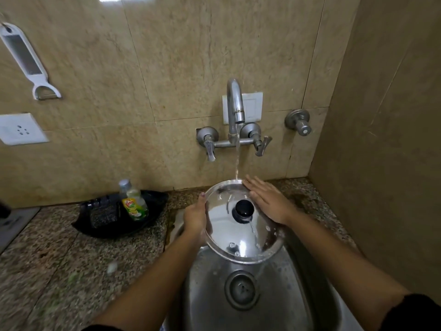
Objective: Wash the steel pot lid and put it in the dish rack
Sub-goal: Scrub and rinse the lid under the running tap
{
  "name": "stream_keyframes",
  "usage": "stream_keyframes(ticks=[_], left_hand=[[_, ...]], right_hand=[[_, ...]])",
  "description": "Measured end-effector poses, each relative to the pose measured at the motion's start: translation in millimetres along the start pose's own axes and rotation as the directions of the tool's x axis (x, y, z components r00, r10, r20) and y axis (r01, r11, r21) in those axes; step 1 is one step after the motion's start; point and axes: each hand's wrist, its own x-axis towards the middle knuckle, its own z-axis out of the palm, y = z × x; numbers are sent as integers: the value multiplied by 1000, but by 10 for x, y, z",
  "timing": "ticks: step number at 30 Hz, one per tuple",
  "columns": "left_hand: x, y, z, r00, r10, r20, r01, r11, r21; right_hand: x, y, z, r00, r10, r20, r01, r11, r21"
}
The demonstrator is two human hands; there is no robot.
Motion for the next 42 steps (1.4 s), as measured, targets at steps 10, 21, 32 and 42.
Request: stream_keyframes(ticks=[10,21,32,42], left_hand=[[92,-45,-65,956,-41,-289,13,995,-99],[99,32,-96,966,-34,-255,-4,989,-149],[-22,22,22,982,112,-149,-133,982,-133],[-75,-167,202,993,114,-41,-114,993,-14]], right_hand=[[-528,-418,294,957,-290,-7,289,955,-67],[-549,-406,293,995,-51,-85,46,997,-54],[-209,-331,159,957,116,-264,-133,990,-47],[-56,-186,37,942,332,-51,-302,903,307]])
